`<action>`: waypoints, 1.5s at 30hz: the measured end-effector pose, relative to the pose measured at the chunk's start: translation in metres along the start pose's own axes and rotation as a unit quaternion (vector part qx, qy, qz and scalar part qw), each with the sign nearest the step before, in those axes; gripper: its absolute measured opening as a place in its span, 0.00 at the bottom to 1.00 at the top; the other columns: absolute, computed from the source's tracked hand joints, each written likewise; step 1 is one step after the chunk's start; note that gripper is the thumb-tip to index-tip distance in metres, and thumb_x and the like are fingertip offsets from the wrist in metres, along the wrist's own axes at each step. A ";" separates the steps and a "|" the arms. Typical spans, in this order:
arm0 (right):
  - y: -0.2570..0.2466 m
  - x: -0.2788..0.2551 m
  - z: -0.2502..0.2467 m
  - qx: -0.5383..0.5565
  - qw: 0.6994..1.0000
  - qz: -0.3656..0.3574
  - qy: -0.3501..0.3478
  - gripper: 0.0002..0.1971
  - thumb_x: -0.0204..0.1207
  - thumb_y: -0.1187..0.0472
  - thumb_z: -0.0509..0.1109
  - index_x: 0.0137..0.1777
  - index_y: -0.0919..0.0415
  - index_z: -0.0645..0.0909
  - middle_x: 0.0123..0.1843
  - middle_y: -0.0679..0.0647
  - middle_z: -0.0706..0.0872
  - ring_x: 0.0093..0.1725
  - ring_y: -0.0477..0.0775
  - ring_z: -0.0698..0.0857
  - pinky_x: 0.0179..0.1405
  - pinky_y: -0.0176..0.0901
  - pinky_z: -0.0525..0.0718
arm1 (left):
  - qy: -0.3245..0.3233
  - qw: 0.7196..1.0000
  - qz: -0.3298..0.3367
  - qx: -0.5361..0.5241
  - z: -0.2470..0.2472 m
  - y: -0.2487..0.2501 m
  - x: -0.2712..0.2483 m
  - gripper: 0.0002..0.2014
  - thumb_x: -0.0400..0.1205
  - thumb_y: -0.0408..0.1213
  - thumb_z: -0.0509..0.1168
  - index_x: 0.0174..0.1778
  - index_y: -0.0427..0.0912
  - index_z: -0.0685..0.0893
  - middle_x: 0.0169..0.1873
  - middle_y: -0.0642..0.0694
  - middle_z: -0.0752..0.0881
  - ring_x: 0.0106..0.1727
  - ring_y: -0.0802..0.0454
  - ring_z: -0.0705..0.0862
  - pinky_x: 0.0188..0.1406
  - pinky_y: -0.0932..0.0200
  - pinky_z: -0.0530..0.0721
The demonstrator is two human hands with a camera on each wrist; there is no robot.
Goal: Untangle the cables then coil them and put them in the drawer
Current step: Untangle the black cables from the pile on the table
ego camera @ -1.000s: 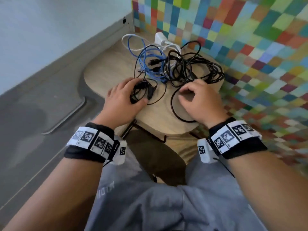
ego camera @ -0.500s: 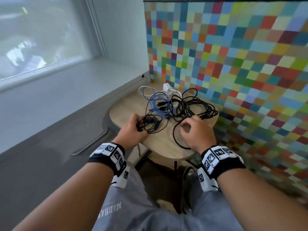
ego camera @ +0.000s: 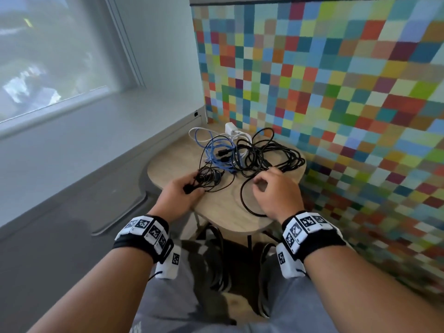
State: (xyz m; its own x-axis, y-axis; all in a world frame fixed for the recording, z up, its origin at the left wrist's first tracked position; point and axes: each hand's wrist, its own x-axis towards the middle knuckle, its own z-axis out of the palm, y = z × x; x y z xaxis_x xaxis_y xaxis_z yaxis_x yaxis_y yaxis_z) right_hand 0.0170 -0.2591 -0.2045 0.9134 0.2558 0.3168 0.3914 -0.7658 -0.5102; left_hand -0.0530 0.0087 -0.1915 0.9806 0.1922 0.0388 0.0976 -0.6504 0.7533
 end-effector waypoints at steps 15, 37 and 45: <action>-0.004 0.001 -0.003 -0.013 1.000 0.001 -0.008 0.03 0.80 0.50 0.72 0.50 0.44 0.87 0.51 0.40 0.82 0.46 0.50 0.84 0.48 0.51 0.86 | 0.084 0.961 -0.033 -0.261 0.000 0.008 -0.027 0.10 0.86 0.38 0.69 0.59 0.54 0.91 0.53 0.56 0.93 0.58 0.60 0.89 0.66 0.58 0.84; -0.039 -0.036 -0.017 0.114 0.988 -0.061 -0.084 0.09 0.79 0.53 0.78 0.58 0.47 0.90 0.60 0.40 0.87 0.63 0.42 0.83 0.70 0.48 0.81 | 0.358 0.806 0.107 -0.459 -0.021 0.049 -0.054 0.09 0.93 0.29 0.56 0.48 0.43 0.75 0.48 0.38 0.88 0.53 0.38 0.89 0.57 0.41 0.90; -0.041 -0.036 -0.004 0.010 0.990 -0.057 -0.132 0.10 0.80 0.46 0.75 0.60 0.40 0.88 0.62 0.32 0.80 0.67 0.43 0.74 0.74 0.51 0.71 | 0.429 0.738 0.148 -0.499 -0.059 0.071 -0.044 0.06 0.92 0.33 0.54 0.49 0.41 0.71 0.42 0.38 0.82 0.50 0.34 0.88 0.56 0.41 0.89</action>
State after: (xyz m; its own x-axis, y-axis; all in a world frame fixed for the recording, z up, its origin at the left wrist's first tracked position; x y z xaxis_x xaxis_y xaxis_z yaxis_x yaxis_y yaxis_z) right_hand -0.0322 -0.2394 -0.1914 0.8593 0.4875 0.1545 0.4937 -0.7120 -0.4994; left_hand -0.0990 -0.0023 -0.1012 0.4233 0.8236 0.3775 -0.6933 0.0262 0.7202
